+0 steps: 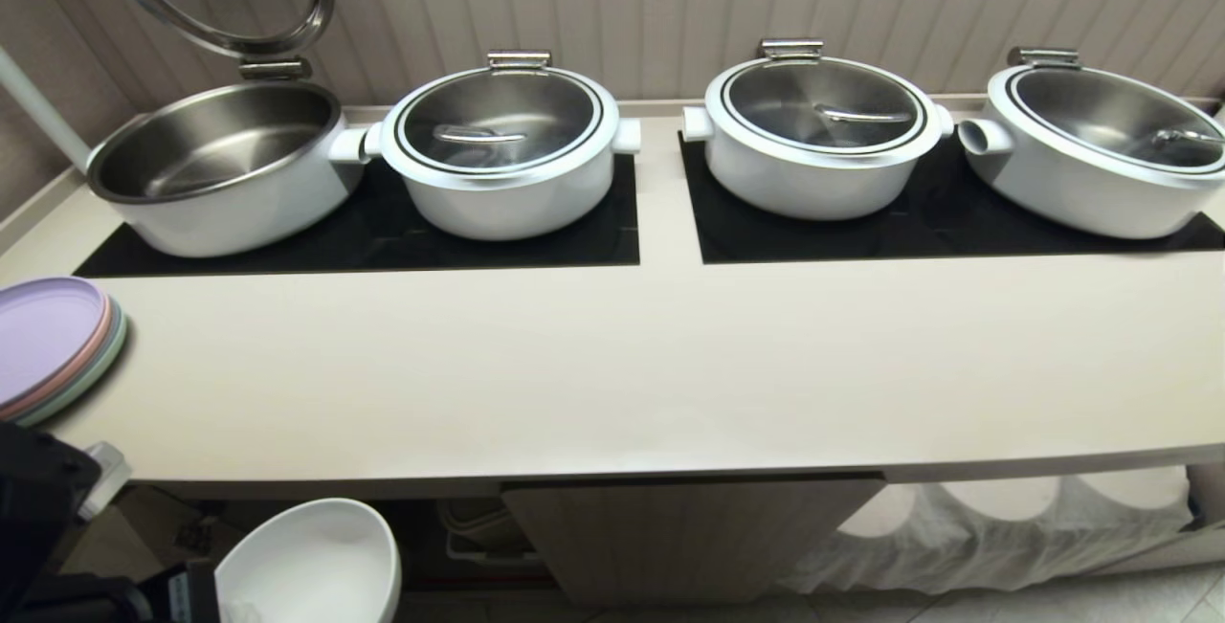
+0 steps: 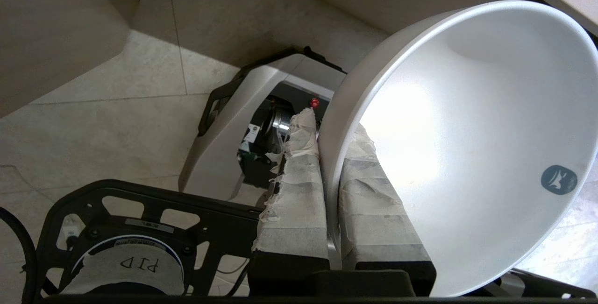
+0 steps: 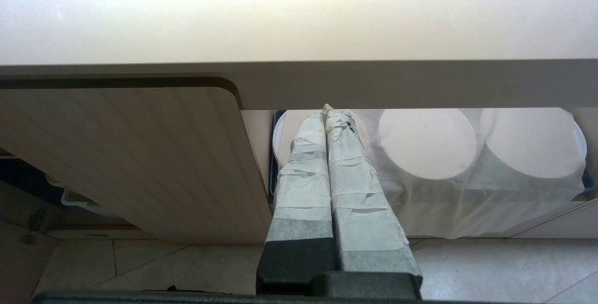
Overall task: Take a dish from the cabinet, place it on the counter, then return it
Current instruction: Place it on the table
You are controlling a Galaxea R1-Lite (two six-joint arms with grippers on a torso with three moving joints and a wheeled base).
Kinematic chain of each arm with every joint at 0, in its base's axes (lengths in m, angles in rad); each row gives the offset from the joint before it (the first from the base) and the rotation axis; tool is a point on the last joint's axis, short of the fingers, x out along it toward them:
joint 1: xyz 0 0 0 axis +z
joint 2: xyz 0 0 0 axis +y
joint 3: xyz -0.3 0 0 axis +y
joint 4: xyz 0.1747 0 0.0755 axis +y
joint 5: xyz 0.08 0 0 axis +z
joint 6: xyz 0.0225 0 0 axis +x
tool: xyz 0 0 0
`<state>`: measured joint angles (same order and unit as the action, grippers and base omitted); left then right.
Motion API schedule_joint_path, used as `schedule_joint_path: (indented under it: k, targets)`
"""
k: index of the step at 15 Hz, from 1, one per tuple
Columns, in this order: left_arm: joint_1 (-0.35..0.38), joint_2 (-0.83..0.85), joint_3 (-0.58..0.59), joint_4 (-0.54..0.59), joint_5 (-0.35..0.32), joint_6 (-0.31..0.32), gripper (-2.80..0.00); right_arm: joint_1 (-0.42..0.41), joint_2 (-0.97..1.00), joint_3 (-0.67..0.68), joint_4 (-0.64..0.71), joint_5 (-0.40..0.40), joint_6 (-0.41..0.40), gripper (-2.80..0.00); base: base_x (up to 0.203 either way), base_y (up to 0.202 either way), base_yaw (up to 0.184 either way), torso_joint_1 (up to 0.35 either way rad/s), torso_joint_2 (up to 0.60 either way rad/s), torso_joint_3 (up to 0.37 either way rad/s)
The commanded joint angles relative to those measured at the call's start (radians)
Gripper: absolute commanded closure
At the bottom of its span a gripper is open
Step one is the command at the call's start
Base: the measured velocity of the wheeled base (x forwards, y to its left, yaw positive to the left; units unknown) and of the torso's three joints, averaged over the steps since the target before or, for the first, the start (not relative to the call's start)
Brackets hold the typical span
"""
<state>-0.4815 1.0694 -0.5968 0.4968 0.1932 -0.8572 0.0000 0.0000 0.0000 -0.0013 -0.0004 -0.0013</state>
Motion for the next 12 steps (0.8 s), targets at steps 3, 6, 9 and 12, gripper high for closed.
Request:
schedule_joint_path:
  k: [3, 6, 9, 12]
  targets:
    - [0.001, 0.000, 0.000, 0.003, 0.003, -0.005, 0.00, 0.000, 0.000, 0.000, 0.000, 0.000, 0.001, 0.00, 0.000, 0.000, 0.000, 0.058, -0.11, -0.056]
    - [0.001, 0.000, 0.000, 0.002, 0.008, -0.005, 0.00, 0.000, 0.000, 0.000, 0.000, -0.001, 0.001, 0.00, 0.000, 0.000, 0.000, 0.000, 0.00, 0.000]
    - [0.003, 0.000, 0.000, 0.002, 0.011, -0.005, 0.00, 0.000, 0.000, 0.000, 0.000, -0.001, 0.001, 0.00, 0.000, 0.000, 0.000, 0.000, 0.00, 0.000]
    - [0.007, -0.003, 0.000, 0.002, 0.009, -0.005, 0.00, 0.002, 0.000, 0.000, 0.000, -0.001, 0.001, 0.00, 0.000, 0.000, 0.000, 0.000, 0.00, 0.000]
